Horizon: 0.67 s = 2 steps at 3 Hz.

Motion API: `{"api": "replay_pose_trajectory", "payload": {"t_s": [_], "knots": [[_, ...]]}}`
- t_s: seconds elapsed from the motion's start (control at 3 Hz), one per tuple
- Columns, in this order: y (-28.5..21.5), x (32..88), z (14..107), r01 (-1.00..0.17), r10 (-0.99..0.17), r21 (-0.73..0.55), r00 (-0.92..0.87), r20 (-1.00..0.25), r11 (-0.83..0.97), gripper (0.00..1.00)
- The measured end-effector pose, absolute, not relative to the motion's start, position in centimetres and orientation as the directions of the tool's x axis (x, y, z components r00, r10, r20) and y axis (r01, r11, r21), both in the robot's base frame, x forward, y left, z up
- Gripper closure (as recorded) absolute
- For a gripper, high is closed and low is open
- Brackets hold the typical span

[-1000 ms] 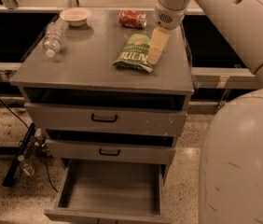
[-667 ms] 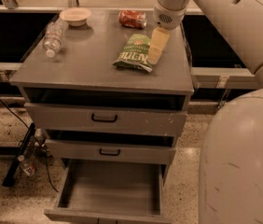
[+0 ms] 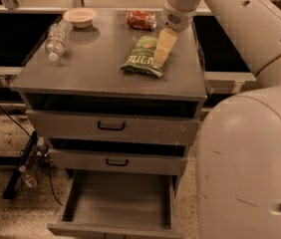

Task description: Place green jalapeno chip bag into bottom drawer

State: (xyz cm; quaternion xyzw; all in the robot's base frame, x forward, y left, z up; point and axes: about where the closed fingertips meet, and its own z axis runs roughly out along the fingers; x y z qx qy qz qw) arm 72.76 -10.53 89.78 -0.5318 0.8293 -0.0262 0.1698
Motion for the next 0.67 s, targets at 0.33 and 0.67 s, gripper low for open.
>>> {"api": "replay_pose_trajectory", "payload": {"t_s": [0.33,0.67], "knots": [[-8.54,74.62,89.13,-0.889,-0.885,-0.189,-0.351,-0.305,0.417,0.0],[-8.5,74.8,88.82,-0.888,-0.882,-0.185,-0.353,-0.312,0.42,0.0]]}}
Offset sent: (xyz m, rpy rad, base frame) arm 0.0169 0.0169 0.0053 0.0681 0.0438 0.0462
